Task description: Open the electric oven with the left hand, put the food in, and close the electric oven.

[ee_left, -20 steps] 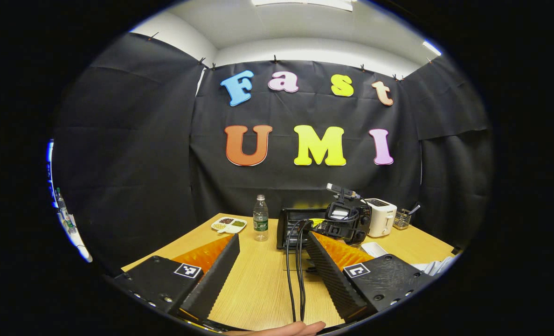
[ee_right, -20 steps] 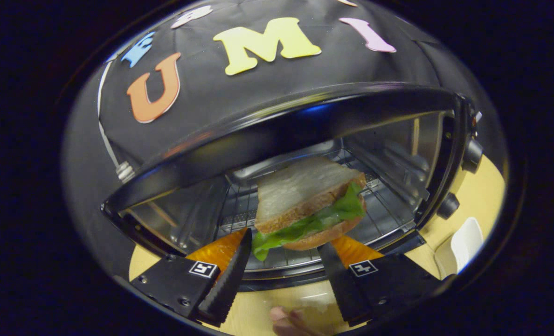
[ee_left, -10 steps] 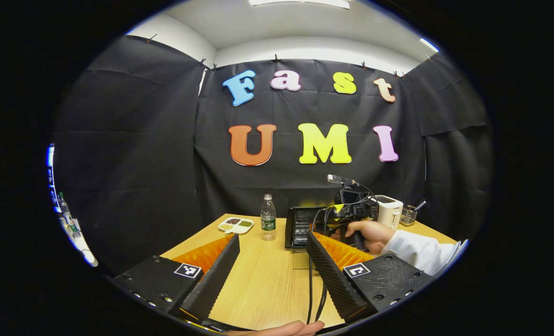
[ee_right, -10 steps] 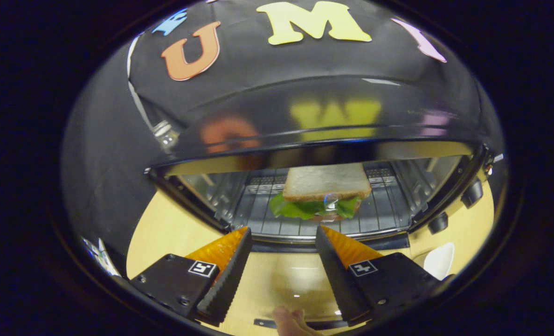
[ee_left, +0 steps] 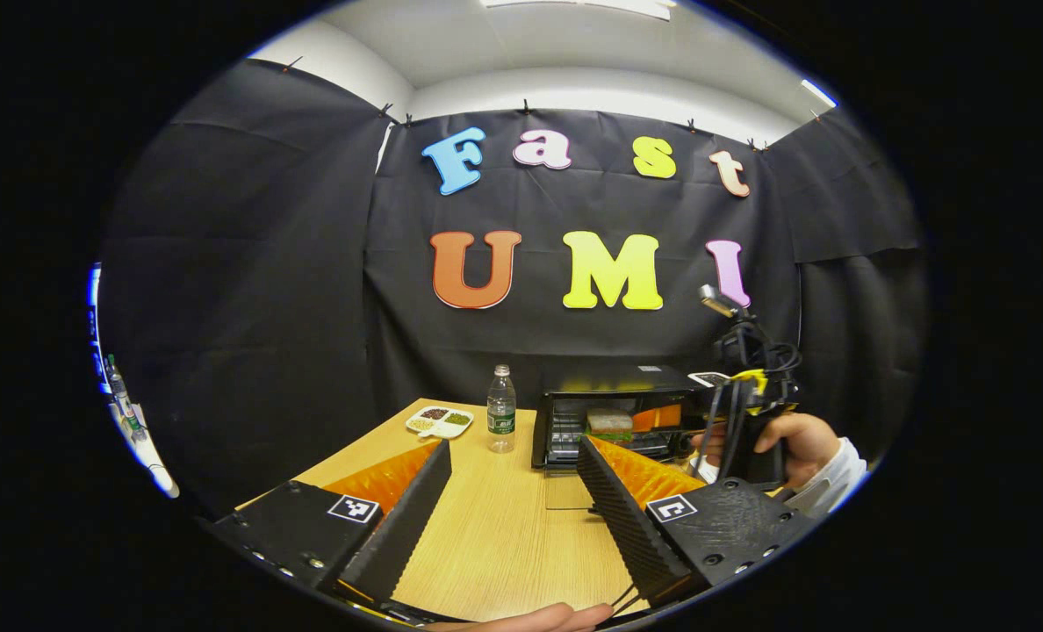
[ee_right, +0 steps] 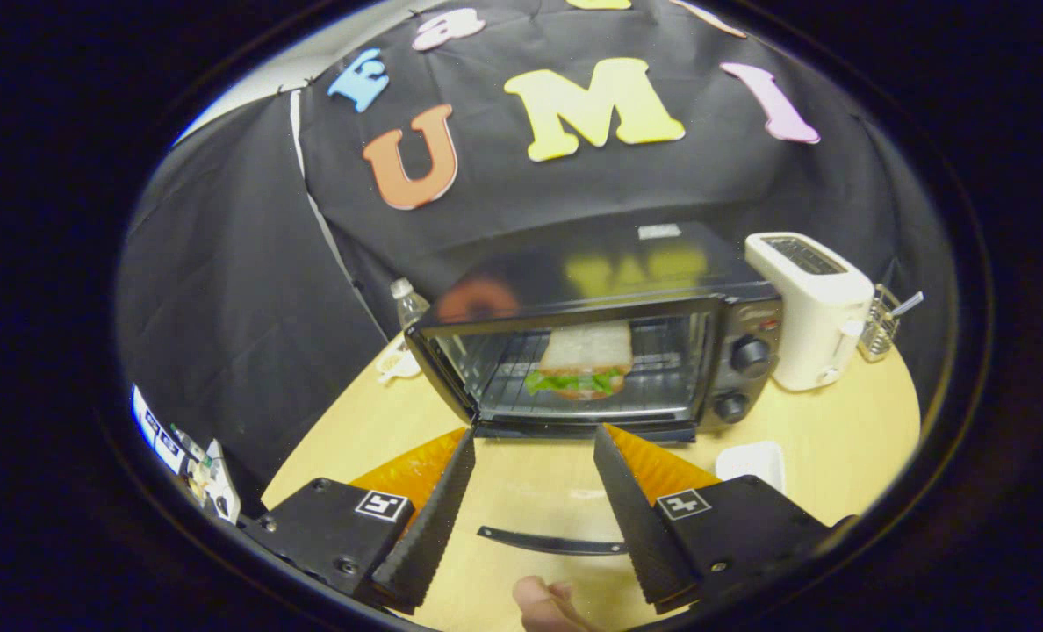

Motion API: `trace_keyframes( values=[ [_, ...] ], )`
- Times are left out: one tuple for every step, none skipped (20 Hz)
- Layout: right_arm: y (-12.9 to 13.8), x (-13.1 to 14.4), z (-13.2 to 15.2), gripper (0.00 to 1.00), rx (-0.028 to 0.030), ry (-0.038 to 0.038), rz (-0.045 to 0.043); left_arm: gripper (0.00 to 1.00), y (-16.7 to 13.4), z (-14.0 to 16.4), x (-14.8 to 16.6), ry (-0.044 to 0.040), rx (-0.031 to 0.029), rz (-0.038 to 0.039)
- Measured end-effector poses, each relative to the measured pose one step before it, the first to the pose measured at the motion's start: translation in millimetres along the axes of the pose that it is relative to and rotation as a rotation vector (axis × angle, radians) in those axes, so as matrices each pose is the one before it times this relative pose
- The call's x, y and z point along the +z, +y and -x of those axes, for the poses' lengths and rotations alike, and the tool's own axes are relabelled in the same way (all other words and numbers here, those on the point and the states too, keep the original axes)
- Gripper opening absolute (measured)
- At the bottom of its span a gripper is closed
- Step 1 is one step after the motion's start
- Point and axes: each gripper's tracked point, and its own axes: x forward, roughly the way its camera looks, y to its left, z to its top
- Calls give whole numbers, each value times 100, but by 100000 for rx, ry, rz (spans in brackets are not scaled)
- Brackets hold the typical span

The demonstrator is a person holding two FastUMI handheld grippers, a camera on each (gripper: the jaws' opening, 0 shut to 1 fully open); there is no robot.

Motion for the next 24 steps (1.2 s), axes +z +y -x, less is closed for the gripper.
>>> trace_keyframes(
  values=[
    [-826, 1116, 1480, 88, -1034, -5256, 1877, 95, -420, -114, 67, 146, -661, 476],
    [-788, 928, 1484, 88, -1316, -4566, 898, 95, -345, -201, -156, 378, -585, 437],
    [-764, 1094, 1411, 88, -47, -3972, 93, 95, -339, -232, -169, 386, -307, 131],
    [-395, 1117, 1571, 88, 1029, -4301, -649, 95, -330, -291, 55, 32, 8, -105],
    [-223, 1434, 1480, 88, 2142, -4812, -693, 95, -346, -477, -144, 426, 134, -623],
    [-678, 1305, 1312, 88, 89, -4271, 70, 95, -258, -590, -399, 960, 579, -1096],
    [-1088, 1342, 1206, 89, -1950, -4070, 793, 95, -264, -610, -448, 1306, 661, -1434],
    [-1381, 1267, 1124, 89, -3207, -3250, 2038, 95, -523, -567, -407, 1327, 361, -1153],
    [-1484, 1076, 1162, 89, -4002, -2879, 2731, 95, -734, -561, -435, 1353, -533, -501],
    [-1120, 1269, 1006, 90, -2622, -3873, 1708, 95, -924, -640, -462, 854, -1375, -107],
    [-944, 1203, 1133, 90, -1659, -3895, 1679, 95, -1207, -628, -477, 1000, -2137, 463],
    [-995, 992, 1195, 89, -1293, -3519, 1630, 95, -887, -744, -541, 1102, -1988, 596],
    [-1029, 1013, 1143, 89, -1410, -3242, 2456, 95, -1020, -665, -718, 1606, -1938, 267],
    [-1344, 592, 1066, 89, -2561, -2964, 1816, 95, -574, -716, -891, 1980, -994, 174],
    [-1486, 332, 820, 89, -3859, -2216, 704, 95, -459, -603, -900, 1656, -613, -160],
    [-1178, -124, 841, 89, -3396, 400, 580, 95, -677, -785, -958, 1692, -1132, -335],
    [-1164, 170, 899, 89, -2482, -567, 701, 95, -631, -664, -1057, 2353, -1125, -40],
    [-1151, 201, 506, 89, -1968, -496, 243, 95, -643, -638, -1237, 2979, -1107, 168],
    [-1034, 436, 650, 89, -1508, -1152, 244, 95, -591, -818, -968, 2614, -1022, 617],
    [-685, 233, 522, 89, -623, -680, 618, 95, -799, -575, -853, 2399, -1625, 575],
    [-814, 202, 653, 89, -1108, -555, 487, 95, -1002, -633, -798, 2152, -1974, 728],
    [-956, 223, 371, 89, -1816, -971, -131, 95, -954, -717, -993, 2295, -2142, 419],
    [-847, 395, 368, 89, -1526, -1230, -846, 95, -733, -551, -894, 3046, -952, 82],
    [-469, 30, 197, 89, -732, -503, -94, 95, -534, -667, -1099, 3235, -498, -522]
  ],
)
